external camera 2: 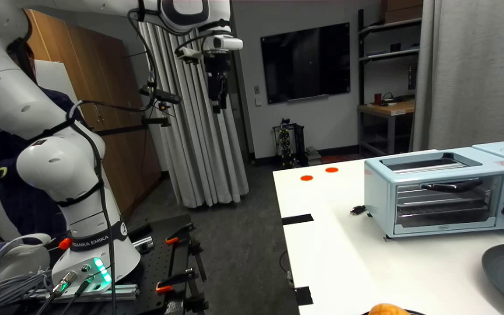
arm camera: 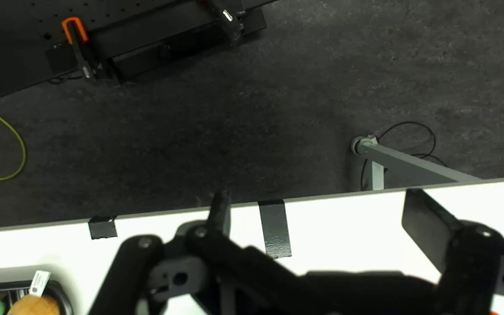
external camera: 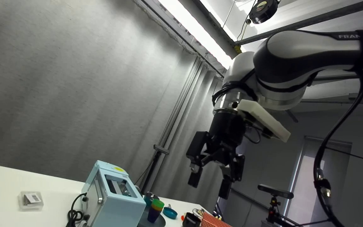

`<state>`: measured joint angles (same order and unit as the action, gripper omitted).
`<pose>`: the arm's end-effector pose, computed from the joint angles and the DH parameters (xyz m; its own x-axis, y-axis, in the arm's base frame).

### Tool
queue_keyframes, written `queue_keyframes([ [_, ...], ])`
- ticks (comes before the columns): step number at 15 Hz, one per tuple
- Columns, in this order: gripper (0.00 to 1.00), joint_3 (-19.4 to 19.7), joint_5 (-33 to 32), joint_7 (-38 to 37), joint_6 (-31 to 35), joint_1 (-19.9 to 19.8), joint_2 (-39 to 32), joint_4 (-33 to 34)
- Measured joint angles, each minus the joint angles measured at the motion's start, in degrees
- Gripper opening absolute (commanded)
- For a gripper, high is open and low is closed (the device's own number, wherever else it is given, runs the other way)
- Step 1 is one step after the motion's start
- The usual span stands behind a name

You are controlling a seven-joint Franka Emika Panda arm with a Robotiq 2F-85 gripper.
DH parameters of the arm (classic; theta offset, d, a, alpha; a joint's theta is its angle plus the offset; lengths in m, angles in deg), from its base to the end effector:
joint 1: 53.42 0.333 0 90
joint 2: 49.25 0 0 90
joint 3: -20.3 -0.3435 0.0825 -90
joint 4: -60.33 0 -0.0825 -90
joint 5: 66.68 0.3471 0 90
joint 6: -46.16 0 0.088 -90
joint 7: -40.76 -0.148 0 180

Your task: Move the small orange thing to the left

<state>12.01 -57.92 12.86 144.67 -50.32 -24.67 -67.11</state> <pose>0.3543 0.0992 0.5271 0.9401 -0.3218 -0.1122 -0.3280 -0.9438 -0.0411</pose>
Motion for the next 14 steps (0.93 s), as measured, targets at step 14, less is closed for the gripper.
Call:
queue_keyframes([
  [14, 1.00, 3.53, -6.69, -10.81, 12.70, -9.06, -3.55, -1.77],
])
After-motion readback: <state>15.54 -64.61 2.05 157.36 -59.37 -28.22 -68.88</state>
